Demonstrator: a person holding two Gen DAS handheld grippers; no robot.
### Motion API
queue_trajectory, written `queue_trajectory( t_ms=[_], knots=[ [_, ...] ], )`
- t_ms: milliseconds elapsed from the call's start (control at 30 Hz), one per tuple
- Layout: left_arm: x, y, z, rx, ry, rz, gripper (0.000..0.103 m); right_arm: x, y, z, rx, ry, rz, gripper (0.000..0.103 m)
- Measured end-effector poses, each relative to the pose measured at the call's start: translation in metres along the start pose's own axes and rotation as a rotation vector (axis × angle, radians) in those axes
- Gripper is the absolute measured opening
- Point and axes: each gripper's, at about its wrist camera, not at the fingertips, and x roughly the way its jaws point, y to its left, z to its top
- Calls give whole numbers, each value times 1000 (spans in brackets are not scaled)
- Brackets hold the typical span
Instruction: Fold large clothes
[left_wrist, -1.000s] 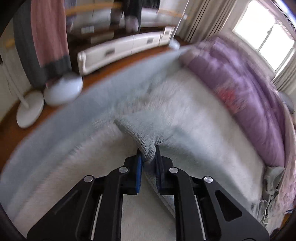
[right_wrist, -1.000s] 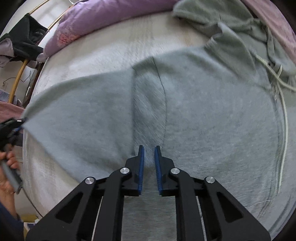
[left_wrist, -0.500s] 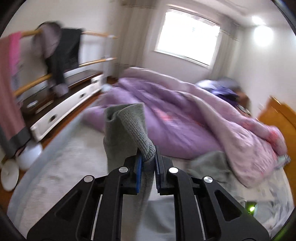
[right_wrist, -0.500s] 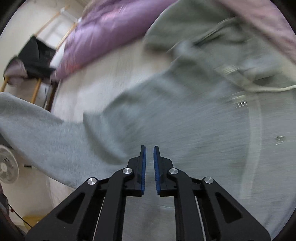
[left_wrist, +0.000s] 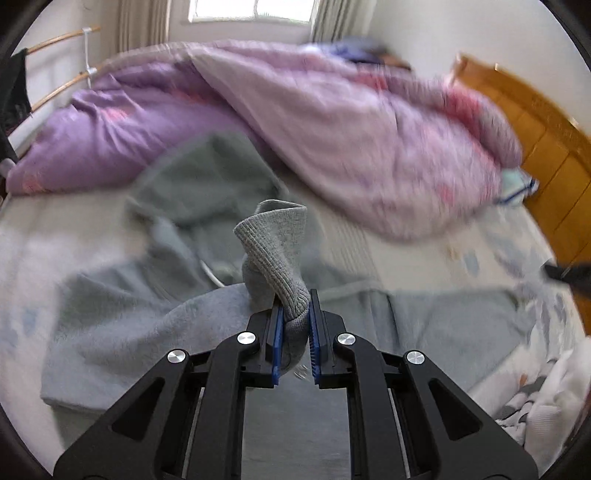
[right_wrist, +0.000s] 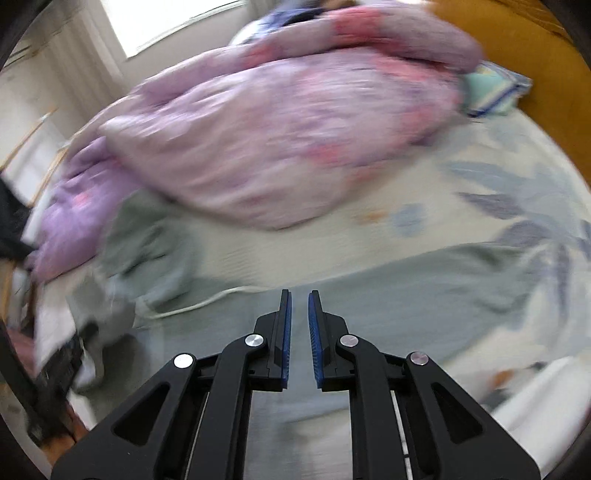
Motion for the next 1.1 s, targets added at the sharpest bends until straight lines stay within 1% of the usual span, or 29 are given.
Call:
queue_trajectory(
  t_ms=[33, 67, 100, 133, 167, 233, 267, 300, 333, 367, 400, 433, 467, 500, 533, 567, 600, 633, 700, 733, 800, 833, 867, 900, 967, 1033, 1067, 1100],
  knots=[
    [12, -10, -10, 11, 24, 11, 12, 4, -25, 4, 38, 3, -43, 14],
    [18, -17, -18, 13, 39, 16, 12, 9, -47, 6, 69, 8, -74, 19],
    [32, -24, -26, 23, 77, 29, 12, 13, -69, 9, 96, 22, -89, 24],
    [42, -28, -32, 26, 99, 38, 12, 19, -89, 10, 127, 36, -111, 26],
    [44, -29, -40, 27, 108, 44, 12, 28, -110, 10, 168, 54, -133, 32],
    [55, -36, -50, 40, 131, 66, 13, 39, -145, 11, 258, 90, -141, 35],
    [61, -39, -53, 42, 143, 73, 13, 45, -162, 10, 307, 111, -152, 39],
    [68, -43, -55, 48, 165, 87, 18, 53, -179, 8, 363, 139, -167, 49],
    [73, -47, -57, 50, 179, 95, 20, 62, -196, 5, 422, 168, -164, 51],
    [77, -51, -58, 50, 193, 81, 20, 67, -211, 2, 474, 181, -176, 51],
    [76, -52, -60, 53, 197, 73, 23, 71, -222, -1, 507, 186, -201, 51],
    [77, -55, -60, 61, 195, 69, 33, 74, -226, -2, 530, 193, -211, 51],
    [76, -59, -60, 66, 194, 56, 40, 80, -236, -4, 567, 205, -216, 53],
    [75, -64, -59, 69, 191, 26, 52, 85, -241, -7, 597, 216, -218, 54],
    [72, -66, -59, 71, 182, 11, 58, 93, -250, -11, 633, 234, -219, 54],
    [71, -69, -58, 73, 177, 2, 59, 100, -258, -14, 659, 247, -230, 54],
    [69, -70, -57, 67, 179, -26, 61, 108, -263, -17, 677, 261, -232, 54],
    [69, -70, -56, 53, 186, -51, 64, 114, -266, -19, 697, 267, -220, 54],
    [63, -65, -54, 10, 190, -107, 65, 123, -273, -24, 743, 274, -193, 54],
    [58, -61, -53, -6, 178, -115, 69, 126, -275, -26, 754, 267, -173, 54],
    [48, -49, -50, -44, 161, -118, 71, 130, -276, -29, 759, 274, -186, 53],
    [44, -41, -49, -62, 157, -113, 71, 131, -275, -29, 755, 262, -179, 47],
    [39, -32, -48, -81, 154, -106, 71, 131, -274, -30, 751, 254, -179, 30],
    [34, -15, -46, -111, 154, -83, 71, 129, -273, -32, 750, 235, -176, 15],
    [26, 15, -43, -163, 149, -30, 72, 121, -266, -30, 726, 195, -170, 12],
    [18, 45, -41, -205, 141, 37, 72, 105, -255, -27, 666, 128, -171, 11],
    [15, 58, -40, -219, 134, 60, 72, 94, -247, -24, 628, 85, -171, 10],
    [11, 76, -40, -242, 134, 104, 73, 82, -236, -20, 576, 45, -178, 10]
  ],
)
